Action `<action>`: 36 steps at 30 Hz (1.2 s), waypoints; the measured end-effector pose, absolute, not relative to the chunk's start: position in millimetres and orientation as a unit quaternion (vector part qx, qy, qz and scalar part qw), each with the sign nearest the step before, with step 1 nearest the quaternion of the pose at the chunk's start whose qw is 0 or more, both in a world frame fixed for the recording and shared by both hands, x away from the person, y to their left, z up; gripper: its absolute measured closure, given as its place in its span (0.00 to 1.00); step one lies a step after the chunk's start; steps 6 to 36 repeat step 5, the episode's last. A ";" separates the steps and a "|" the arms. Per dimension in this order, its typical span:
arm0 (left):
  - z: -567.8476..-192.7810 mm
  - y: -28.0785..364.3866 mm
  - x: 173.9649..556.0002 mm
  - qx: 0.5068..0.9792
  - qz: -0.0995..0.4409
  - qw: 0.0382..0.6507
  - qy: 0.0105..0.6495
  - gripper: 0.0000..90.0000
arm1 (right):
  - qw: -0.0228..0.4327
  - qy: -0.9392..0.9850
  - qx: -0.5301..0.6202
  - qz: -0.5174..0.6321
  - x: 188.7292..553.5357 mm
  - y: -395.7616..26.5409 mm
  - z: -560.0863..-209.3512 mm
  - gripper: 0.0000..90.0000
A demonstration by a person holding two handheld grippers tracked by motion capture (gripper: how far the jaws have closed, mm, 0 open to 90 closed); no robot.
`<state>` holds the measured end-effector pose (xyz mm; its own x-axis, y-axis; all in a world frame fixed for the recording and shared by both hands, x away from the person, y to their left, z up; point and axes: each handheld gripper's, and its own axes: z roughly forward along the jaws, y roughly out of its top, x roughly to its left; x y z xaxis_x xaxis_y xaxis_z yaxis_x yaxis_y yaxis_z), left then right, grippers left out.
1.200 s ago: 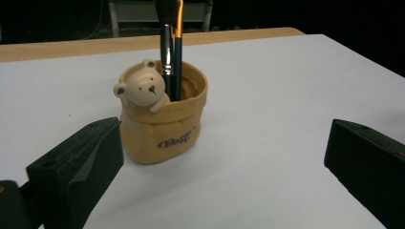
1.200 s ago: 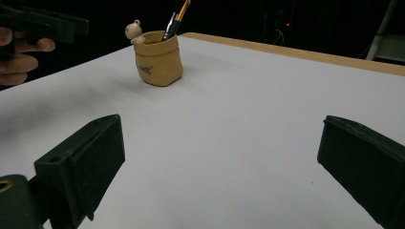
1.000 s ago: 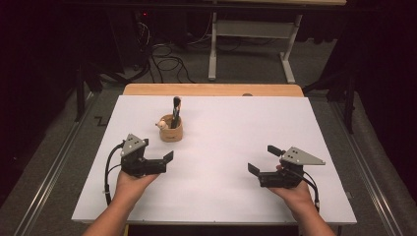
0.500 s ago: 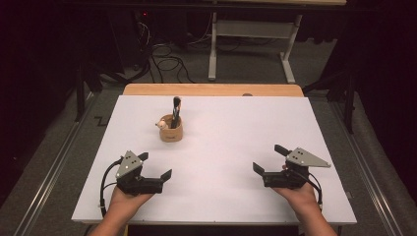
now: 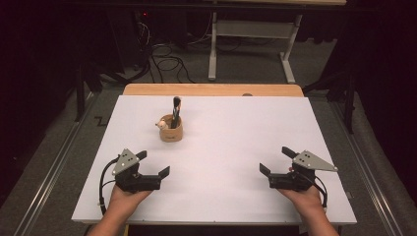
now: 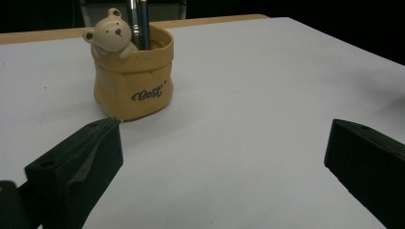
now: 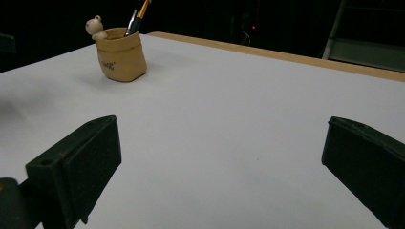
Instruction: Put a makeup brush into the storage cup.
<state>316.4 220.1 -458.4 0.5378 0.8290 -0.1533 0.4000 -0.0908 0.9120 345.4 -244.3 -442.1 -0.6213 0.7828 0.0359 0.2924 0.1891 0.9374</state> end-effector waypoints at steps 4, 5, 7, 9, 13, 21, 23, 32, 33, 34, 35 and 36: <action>-457.9 222.0 316.0 0.706 0.208 0.521 0.433 0.00 | 0.236 0.734 0.365 0.522 345.2 -243.4 -441.6 0.00; -457.9 222.0 316.0 0.706 0.208 0.521 0.433 0.00 | 0.236 0.734 0.365 0.522 345.2 -243.4 -441.6 0.00; -457.9 222.0 316.0 0.706 0.208 0.521 0.433 0.00 | 0.236 0.734 0.365 0.522 345.2 -243.4 -441.6 0.00; -457.9 222.0 316.0 0.706 0.208 0.521 0.433 0.00 | 0.236 0.734 0.365 0.522 345.2 -243.4 -441.6 0.00; -457.9 222.0 316.0 0.706 0.208 0.521 0.433 0.00 | 0.236 0.734 0.365 0.522 345.2 -243.4 -441.6 0.00; -457.9 222.0 316.0 0.706 0.208 0.521 0.433 0.00 | 0.236 0.734 0.365 0.522 345.2 -243.4 -441.6 0.00; -457.9 222.0 316.0 0.706 0.208 0.521 0.433 0.00 | 0.236 0.734 0.365 0.522 345.2 -243.4 -441.6 0.00; -457.9 222.0 316.0 0.706 0.208 0.521 0.433 0.00 | 0.236 0.734 0.365 0.522 345.2 -243.4 -441.6 0.00; -457.9 222.0 316.0 0.706 0.208 0.521 0.433 0.00 | 0.236 0.734 0.365 0.522 345.2 -243.4 -441.6 0.00; -457.9 222.0 316.0 0.706 0.208 0.521 0.433 0.00 | 0.236 0.734 0.365 0.522 345.2 -243.4 -441.6 0.00; -457.9 222.0 316.0 0.706 0.208 0.521 0.433 0.00 | 0.236 0.734 0.365 0.522 345.2 -243.4 -441.6 0.00; -457.9 222.0 316.0 0.706 0.208 0.521 0.433 0.00 | 0.236 0.734 0.365 0.522 345.2 -243.4 -441.6 0.00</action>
